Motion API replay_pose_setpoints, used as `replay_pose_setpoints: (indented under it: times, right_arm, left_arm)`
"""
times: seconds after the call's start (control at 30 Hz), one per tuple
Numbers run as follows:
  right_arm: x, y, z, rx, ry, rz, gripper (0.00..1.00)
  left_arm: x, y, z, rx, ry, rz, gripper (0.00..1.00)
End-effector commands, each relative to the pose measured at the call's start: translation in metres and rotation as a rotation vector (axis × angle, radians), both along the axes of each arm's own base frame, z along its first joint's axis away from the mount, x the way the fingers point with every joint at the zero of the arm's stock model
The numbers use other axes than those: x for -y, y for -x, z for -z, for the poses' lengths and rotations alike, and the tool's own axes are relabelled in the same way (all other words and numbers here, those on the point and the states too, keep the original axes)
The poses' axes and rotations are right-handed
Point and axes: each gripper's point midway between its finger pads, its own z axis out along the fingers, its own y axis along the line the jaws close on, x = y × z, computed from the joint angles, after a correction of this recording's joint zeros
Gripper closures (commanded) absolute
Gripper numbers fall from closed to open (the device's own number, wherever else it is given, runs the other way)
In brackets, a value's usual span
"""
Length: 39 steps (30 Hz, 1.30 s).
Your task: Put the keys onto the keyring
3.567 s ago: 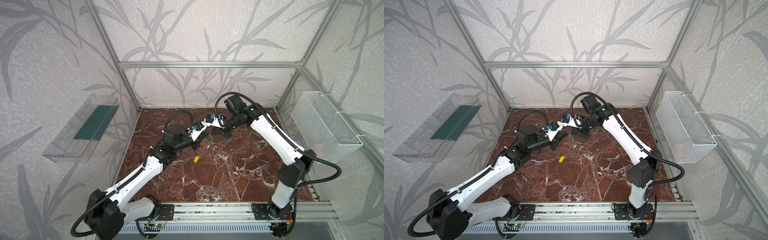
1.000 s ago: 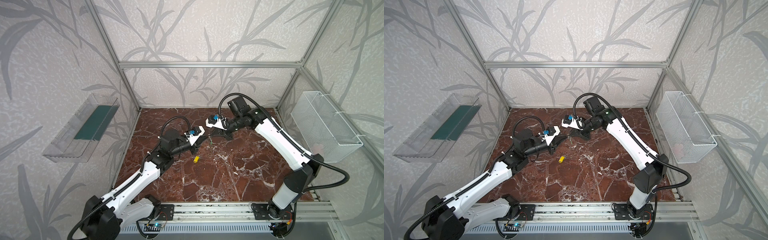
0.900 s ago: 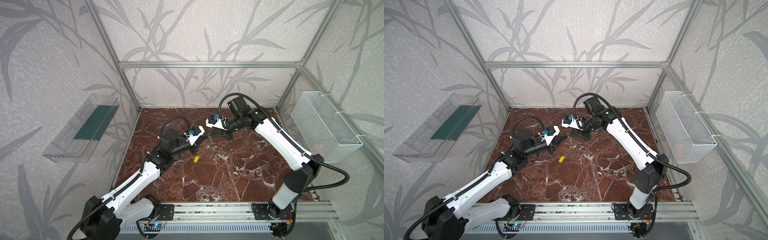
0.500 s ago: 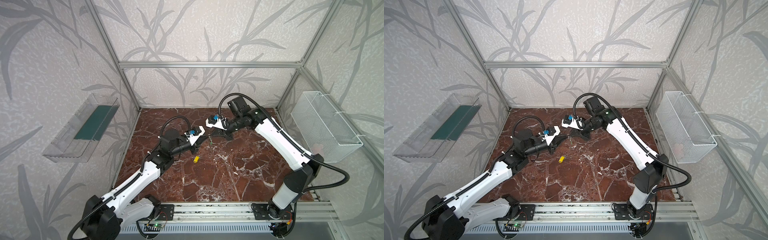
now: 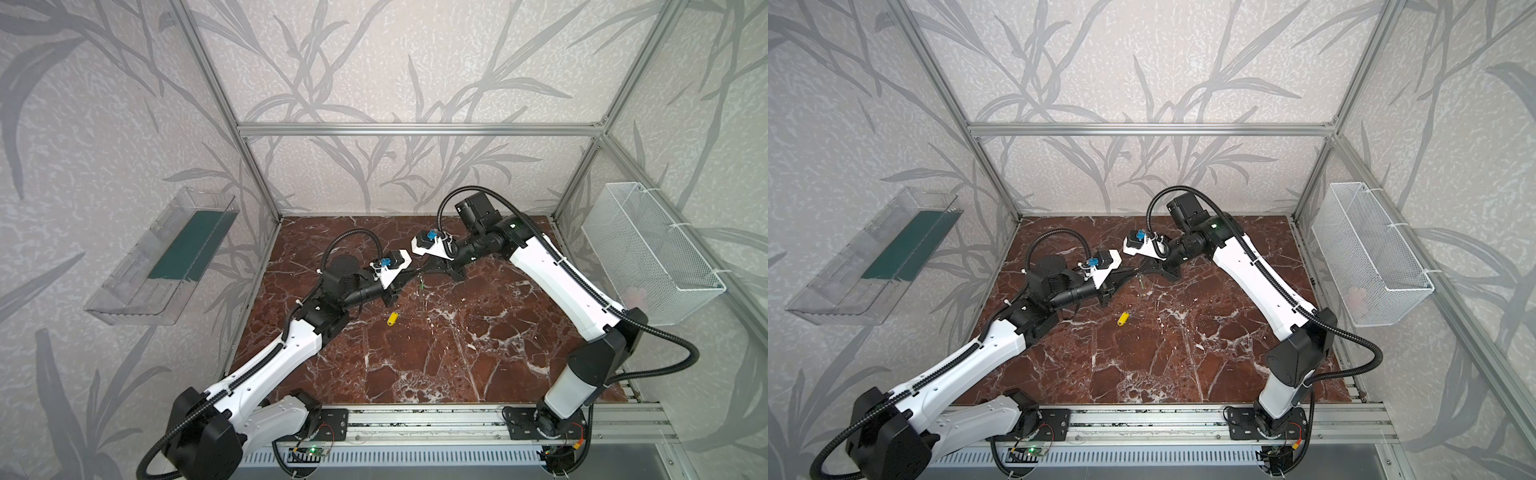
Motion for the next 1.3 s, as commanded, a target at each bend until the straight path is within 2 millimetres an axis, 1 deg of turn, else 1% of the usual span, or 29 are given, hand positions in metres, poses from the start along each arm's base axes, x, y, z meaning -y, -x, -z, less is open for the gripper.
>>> replay_pose_setpoints:
  times: [0.0,0.07,0.13,0.23,0.4,0.53,0.57,0.67,0.73,0.9,1.0,1.07,1.13,1.2,1.27]
  right_arm:
    - [-0.002,0.007,-0.012,0.011,-0.035,-0.025,1.00]
    - [-0.002,0.006,-0.011,0.011,-0.037,-0.024,1.00]
    - [-0.003,0.006,-0.010,0.009,-0.035,-0.025,1.00]
    - [-0.002,0.005,-0.010,0.008,-0.033,-0.021,1.00]
    - [-0.004,-0.002,-0.011,0.023,-0.042,0.015,1.00]
    - [-0.003,-0.016,-0.015,0.063,-0.065,0.104,1.00]
    - [-0.003,-0.020,-0.016,0.073,-0.078,0.134,0.92]
    - [0.001,-0.028,-0.022,0.100,-0.123,0.220,0.76]
    - [0.006,-0.036,-0.028,0.120,-0.165,0.303,0.71]
    - [0.023,-0.052,-0.038,0.126,-0.292,0.508,0.67]
    - [0.029,-0.054,-0.046,0.103,-0.386,0.593,0.66]
    - [0.033,-0.054,-0.049,0.096,-0.434,0.627,0.65]
    - [0.040,-0.059,-0.057,0.116,-0.497,0.687,0.64]
    - [0.044,-0.063,-0.063,0.138,-0.525,0.721,0.66]
    - [0.039,-0.061,-0.068,0.142,-0.538,0.686,0.68]
  left_arm:
    - [0.005,0.002,-0.017,0.044,0.013,0.028,0.85]
    - [0.005,0.001,-0.018,0.045,0.012,0.028,0.86]
    - [0.005,0.001,-0.017,0.045,0.010,0.029,0.90]
    - [0.005,-0.001,-0.017,0.044,0.011,0.023,1.00]
    - [0.003,-0.011,-0.017,0.041,0.039,-0.024,1.00]
    - [-0.001,-0.019,-0.023,0.060,0.159,-0.080,1.00]
    - [0.000,-0.020,-0.025,0.060,0.189,-0.082,1.00]
    - [-0.001,-0.027,-0.030,0.055,0.285,-0.103,1.00]
    - [-0.003,-0.028,-0.037,0.065,0.362,-0.106,1.00]
    - [-0.005,-0.031,-0.046,0.089,0.453,-0.106,1.00]
    - [-0.011,-0.033,-0.056,0.128,0.512,-0.135,1.00]
    - [-0.017,-0.038,-0.063,0.149,0.550,-0.176,1.00]
    - [-0.020,-0.039,-0.071,0.161,0.578,-0.192,1.00]
    - [-0.014,-0.034,-0.078,0.166,0.588,-0.140,1.00]
    - [-0.006,-0.030,-0.080,0.154,0.577,-0.087,1.00]
